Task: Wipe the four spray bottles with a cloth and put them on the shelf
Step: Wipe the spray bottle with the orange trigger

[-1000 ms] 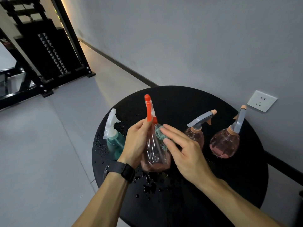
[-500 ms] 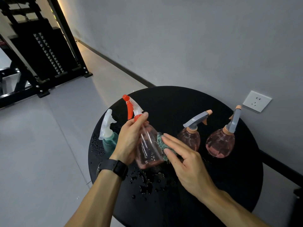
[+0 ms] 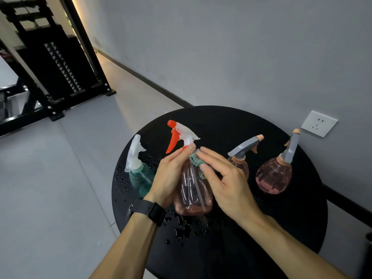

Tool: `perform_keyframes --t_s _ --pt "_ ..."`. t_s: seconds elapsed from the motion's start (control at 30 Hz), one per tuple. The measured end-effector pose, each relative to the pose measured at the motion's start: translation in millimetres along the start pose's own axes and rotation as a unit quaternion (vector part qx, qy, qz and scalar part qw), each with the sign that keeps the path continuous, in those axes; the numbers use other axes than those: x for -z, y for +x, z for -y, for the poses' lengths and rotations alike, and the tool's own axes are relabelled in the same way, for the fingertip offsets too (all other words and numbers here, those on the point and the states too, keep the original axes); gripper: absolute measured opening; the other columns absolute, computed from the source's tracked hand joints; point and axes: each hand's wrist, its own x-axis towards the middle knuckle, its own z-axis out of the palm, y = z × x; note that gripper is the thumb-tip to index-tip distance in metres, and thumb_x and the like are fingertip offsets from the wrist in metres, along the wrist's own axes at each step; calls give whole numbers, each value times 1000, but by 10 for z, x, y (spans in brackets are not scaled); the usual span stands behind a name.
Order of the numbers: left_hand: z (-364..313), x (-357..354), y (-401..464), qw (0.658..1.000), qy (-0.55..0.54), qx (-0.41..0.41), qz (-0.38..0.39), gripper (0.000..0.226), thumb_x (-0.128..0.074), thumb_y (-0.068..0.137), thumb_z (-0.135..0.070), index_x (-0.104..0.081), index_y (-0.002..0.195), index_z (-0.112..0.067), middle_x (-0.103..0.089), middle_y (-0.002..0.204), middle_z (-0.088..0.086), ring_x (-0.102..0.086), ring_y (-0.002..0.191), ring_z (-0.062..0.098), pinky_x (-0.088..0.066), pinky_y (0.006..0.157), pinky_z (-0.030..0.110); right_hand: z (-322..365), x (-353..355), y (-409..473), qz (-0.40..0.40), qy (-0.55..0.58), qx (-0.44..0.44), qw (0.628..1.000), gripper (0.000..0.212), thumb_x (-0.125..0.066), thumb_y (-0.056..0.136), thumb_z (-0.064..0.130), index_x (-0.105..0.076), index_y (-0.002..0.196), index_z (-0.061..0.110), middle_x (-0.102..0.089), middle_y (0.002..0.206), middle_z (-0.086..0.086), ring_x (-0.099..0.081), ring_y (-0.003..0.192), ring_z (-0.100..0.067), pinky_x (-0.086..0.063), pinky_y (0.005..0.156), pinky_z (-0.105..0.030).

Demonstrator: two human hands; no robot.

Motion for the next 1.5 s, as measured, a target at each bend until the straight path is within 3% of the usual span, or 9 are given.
perform_keyframes --t_s 0.13,0.3,0.47,0.63,0.87,0.97,1.23,1.4,1.5 --pt "0 45 16 999 30 8 6 32 -61 96 -40 -73 110 -13 -71 103 21 -69 94 31 -54 91 47 -14 -31 3 12 -5 -8 1000 34 -55 97 13 -59 130 21 -51 138 15 -39 125 19 -29 99 0" --pt "10 81 53 999 29 9 -43 30 -58 97 -42 -70 98 -15 -70 84 4 -66 73 16 -53 72 36 -39 -66 -72 15 -10 -20 1000 35 -55 97 14 -59 131 22 -50 138 18 -39 126 17 -29 102 -1" --pt "-20 121 104 995 14 11 -100 39 -66 90 -47 -71 106 -12 -74 91 3 -68 77 15 -56 77 35 -64 -56 -187 31 12 -32 999 36 -55 98 13 -56 132 23 -50 137 19 -40 127 16 -30 105 -6" --pt "-37 111 76 995 22 1 -95 46 -80 77 -41 -65 108 -10 -70 83 8 -66 67 20 -56 68 35 -91 -27 -303 30 15 -33 999 37 -56 97 13 -55 132 26 -50 137 20 -41 127 14 -32 106 -9" --pt "-7 24 67 996 26 -3 -90 47 -77 82 -40 -70 107 -2 -73 85 10 -68 69 19 -57 63 31 -77 26 -290 9 16 -21 1000 37 -57 96 11 -57 130 24 -50 137 20 -42 127 13 -32 104 -7" --pt "24 -17 41 996 58 -1 -67 40 -74 85 -41 -74 104 -6 -75 95 16 -71 78 23 -61 74 35 -61 22 -199 -3 10 -16 1000 35 -57 96 10 -60 129 21 -51 135 19 -42 126 15 -32 102 -3" --pt "-19 -46 0 995 89 -37 -22 28 -64 95 -35 -75 107 -12 -75 92 5 -70 73 7 -52 60 15 -55 -38 -56 -11 -5 -16 1000 35 -56 96 10 -60 130 20 -48 135 21 -39 126 17 -30 101 -2" --pt "-10 -44 10 990 118 -47 -59 48 -54 98 -47 -70 97 -2 -69 88 23 -67 80 31 -56 79 40 -79 -60 -48 -10 -7 -17 1000 35 -56 96 11 -60 130 20 -51 137 17 -41 126 16 -31 102 -3" --pt "-12 -35 30 990 103 -50 -87 60 -49 98 -53 -63 94 5 -60 83 14 -56 76 27 -48 76 43 -95 -57 -70 -15 12 -23 1000 35 -57 96 10 -60 129 20 -54 137 14 -43 125 14 -34 102 -5"
